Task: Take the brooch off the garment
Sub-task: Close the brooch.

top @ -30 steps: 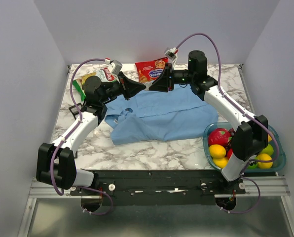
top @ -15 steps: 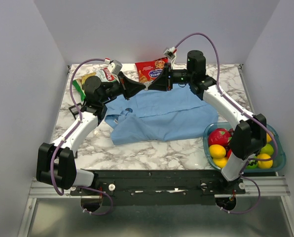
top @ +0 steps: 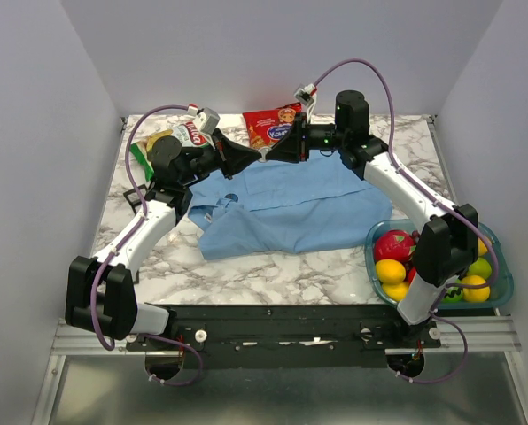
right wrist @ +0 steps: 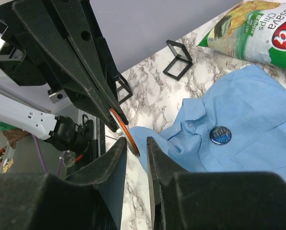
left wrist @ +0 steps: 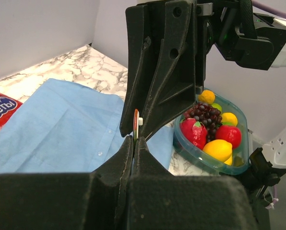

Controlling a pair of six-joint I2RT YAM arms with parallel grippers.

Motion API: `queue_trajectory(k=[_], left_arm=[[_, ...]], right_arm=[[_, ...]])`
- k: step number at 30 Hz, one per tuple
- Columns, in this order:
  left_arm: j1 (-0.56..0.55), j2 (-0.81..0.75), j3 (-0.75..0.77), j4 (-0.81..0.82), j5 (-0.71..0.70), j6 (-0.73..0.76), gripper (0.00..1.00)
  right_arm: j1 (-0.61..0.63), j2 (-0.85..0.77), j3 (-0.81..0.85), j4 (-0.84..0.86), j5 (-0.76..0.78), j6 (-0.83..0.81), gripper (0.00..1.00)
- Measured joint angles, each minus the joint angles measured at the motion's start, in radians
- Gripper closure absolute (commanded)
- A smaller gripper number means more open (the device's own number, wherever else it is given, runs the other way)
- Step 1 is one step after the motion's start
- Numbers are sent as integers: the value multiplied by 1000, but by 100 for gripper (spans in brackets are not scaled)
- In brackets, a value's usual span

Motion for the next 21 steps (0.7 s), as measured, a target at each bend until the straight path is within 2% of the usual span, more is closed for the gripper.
queue_trajectory(k=[6,19,21], left_arm=[[1,1,0,-2,6,-2,100],[8,12,19,6,44,-26,100],[8,13,20,6,44,-29,100]], right_arm=[[0,-1,-1,-9,-5,-83,59],[-7,-10,-19,-16,-81,-148,42],[-7,-10,-19,-18,-95,-154,41]])
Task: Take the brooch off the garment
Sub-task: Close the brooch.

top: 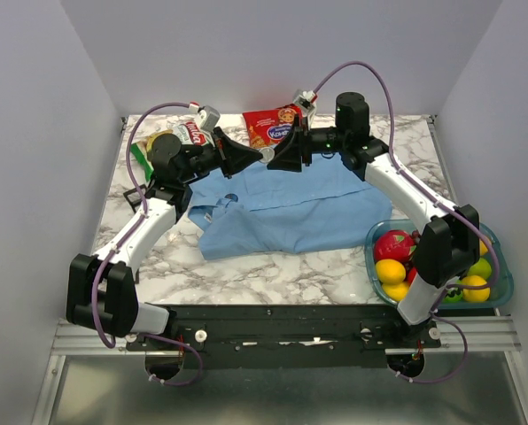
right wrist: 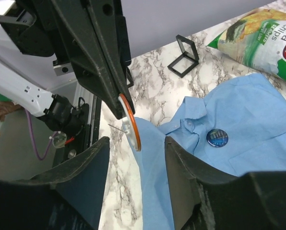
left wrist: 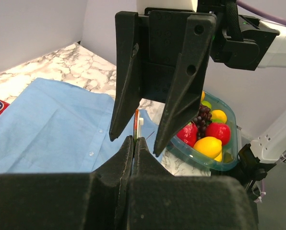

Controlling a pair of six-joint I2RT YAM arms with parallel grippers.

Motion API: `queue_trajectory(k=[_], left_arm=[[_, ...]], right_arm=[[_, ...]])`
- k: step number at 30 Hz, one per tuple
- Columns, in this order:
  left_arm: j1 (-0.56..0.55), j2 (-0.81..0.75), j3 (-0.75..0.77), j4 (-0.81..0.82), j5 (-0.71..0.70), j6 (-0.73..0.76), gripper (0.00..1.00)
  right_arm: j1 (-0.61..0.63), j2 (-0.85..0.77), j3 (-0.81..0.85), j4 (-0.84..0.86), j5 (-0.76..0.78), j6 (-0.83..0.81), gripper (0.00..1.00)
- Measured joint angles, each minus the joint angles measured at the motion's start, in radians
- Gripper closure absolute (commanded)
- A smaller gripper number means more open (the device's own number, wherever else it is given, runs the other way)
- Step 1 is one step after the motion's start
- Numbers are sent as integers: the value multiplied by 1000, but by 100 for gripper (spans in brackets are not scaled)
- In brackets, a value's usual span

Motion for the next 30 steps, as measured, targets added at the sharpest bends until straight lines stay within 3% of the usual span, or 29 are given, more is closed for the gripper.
queue_trajectory(k=[3,10,30], left_arm=[[0,5,3,0,0,-2,100],[0,8,9,0,1,-3,100],[0,8,9,0,2,-3,100]], right_arm=[[0,0,0,-2,-11,-2,42],[0,0,0,4,-6,31,58],[0,3,0,85,31,201,63]])
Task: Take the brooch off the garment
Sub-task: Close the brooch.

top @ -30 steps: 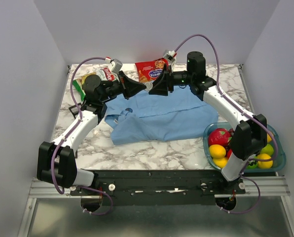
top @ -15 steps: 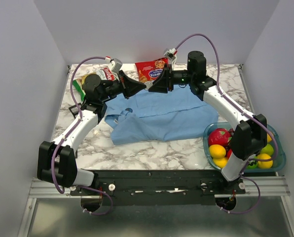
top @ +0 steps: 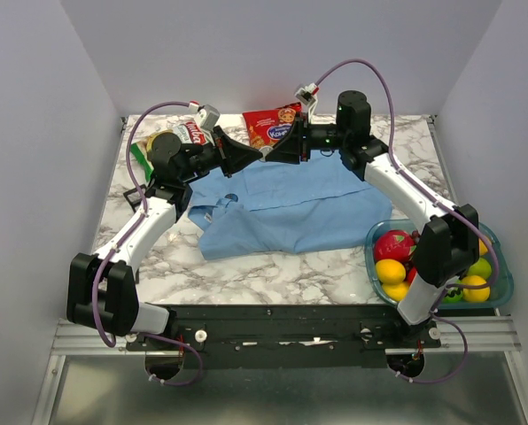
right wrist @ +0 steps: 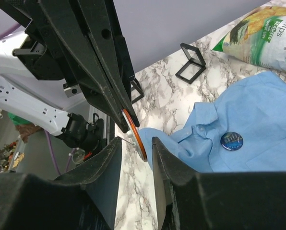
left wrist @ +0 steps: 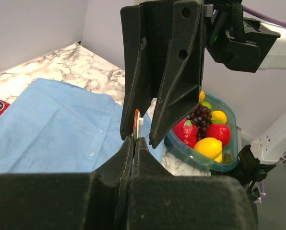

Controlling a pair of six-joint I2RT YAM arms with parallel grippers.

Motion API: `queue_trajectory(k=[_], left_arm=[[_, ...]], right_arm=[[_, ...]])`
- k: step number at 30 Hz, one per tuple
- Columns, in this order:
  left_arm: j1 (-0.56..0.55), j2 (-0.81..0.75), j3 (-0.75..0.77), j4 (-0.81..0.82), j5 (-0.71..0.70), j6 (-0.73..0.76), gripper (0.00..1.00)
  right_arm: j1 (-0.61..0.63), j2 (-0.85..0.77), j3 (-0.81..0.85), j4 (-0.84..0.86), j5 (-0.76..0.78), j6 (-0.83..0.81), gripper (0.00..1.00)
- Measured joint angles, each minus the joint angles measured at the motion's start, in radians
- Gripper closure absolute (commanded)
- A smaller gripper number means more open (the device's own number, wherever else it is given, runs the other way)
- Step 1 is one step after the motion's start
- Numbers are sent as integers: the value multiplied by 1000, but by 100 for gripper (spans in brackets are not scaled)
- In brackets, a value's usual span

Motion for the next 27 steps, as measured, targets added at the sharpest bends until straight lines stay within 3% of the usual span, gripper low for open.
queue_trajectory(k=[27], left_arm=[[6,13,0,-25,-1,61,100]], right_arm=[[0,50,17,-16,68,73,73]])
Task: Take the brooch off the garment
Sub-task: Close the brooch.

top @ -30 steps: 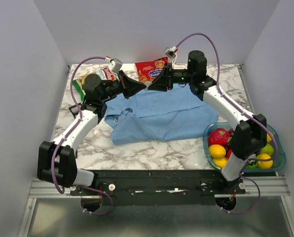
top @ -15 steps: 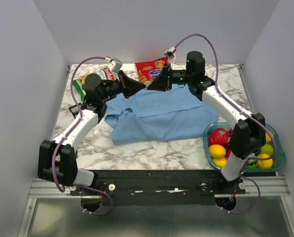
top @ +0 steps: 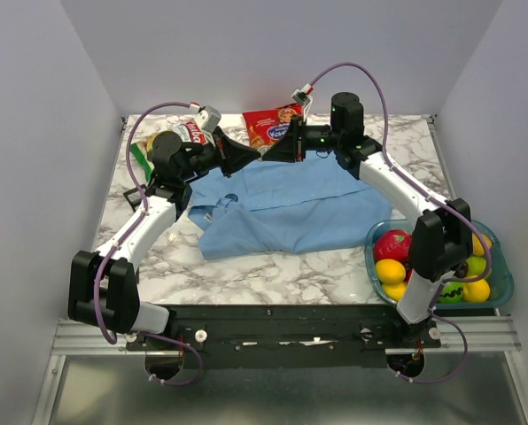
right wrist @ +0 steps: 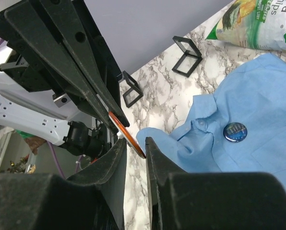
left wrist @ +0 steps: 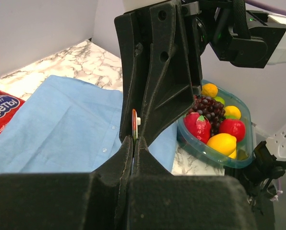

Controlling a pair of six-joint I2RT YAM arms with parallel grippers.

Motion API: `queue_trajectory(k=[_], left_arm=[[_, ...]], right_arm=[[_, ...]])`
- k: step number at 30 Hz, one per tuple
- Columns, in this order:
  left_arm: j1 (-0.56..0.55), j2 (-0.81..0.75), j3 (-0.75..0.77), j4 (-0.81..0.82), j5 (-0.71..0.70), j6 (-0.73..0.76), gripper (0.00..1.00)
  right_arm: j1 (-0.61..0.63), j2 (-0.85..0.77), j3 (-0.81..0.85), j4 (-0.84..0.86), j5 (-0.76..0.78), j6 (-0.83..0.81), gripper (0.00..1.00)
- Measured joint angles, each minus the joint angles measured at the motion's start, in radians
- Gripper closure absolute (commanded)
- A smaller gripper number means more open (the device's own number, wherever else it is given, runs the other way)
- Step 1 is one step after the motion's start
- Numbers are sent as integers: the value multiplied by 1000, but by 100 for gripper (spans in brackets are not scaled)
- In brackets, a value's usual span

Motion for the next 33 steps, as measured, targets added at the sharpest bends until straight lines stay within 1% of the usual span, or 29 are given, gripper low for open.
queue_trajectory(k=[14,33], left_arm=[[-2,0,0,-28,0,96,100],[-3,0,0,-37,-5,103,100]], right_arm=[[-6,23,16,-26,10,65,74],[-11,23,16,-40,15,74,73]])
